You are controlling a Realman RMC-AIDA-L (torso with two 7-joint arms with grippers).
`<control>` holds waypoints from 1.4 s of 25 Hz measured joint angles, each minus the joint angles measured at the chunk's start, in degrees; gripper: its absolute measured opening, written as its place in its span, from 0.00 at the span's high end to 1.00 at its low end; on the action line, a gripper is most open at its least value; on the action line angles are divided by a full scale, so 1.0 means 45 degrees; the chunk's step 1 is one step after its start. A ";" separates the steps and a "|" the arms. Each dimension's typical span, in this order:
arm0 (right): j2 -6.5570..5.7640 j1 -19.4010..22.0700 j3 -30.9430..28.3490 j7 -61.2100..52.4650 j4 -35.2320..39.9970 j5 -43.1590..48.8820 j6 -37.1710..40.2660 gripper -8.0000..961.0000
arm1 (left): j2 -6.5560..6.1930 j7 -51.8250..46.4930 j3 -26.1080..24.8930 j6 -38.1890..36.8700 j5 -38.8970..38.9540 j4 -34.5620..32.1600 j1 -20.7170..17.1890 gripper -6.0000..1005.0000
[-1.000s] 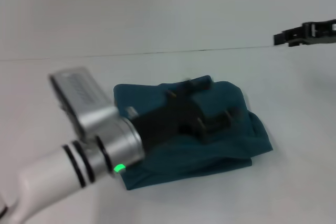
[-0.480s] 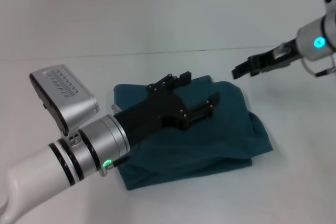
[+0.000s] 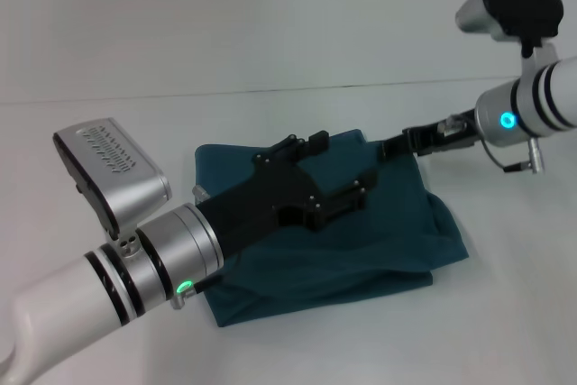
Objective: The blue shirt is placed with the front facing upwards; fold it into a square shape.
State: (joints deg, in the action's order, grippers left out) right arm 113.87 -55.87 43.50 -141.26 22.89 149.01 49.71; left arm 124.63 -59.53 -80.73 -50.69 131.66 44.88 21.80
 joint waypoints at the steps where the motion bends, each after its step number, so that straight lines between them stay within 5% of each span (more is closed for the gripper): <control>1: 0.0020 -0.0005 0.0002 0.0000 -0.0137 0.0002 -0.0149 0.32 | 0.0000 0.0005 0.0006 -0.0015 0.0000 -0.0020 0.0000 0.19; 4: 0.0094 -0.0004 0.0002 0.0035 -0.0376 0.0011 -0.0430 0.21 | 0.0000 0.0012 0.0012 -0.0023 0.0000 -0.0080 -0.0001 0.19; 15: 0.0548 -0.0070 0.0546 0.0084 -0.0497 0.0482 -0.0798 0.26 | -0.0001 0.0024 -0.0028 -0.0046 0.0000 -0.0113 0.0023 0.19; 17: 0.0701 -0.0023 0.0845 0.0233 -0.0361 0.0485 -0.0929 0.50 | -0.0001 0.0033 -0.0028 -0.0046 0.0000 -0.0109 0.0027 0.19; 33: 0.1199 0.0444 0.1257 0.0250 0.2190 0.0398 -0.0152 0.93 | -0.0014 0.0046 0.0049 -0.0219 -0.0072 -0.0216 0.0023 0.19; 35: 0.1258 0.0476 0.1230 0.0216 0.2559 0.0350 0.0072 0.92 | -0.0002 0.0046 0.0054 -0.0221 -0.0074 -0.0279 0.0021 0.19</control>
State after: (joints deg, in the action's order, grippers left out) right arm 119.53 -53.72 49.03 -140.28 34.41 150.59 50.03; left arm 124.62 -59.32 -80.49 -51.68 131.33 43.63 21.89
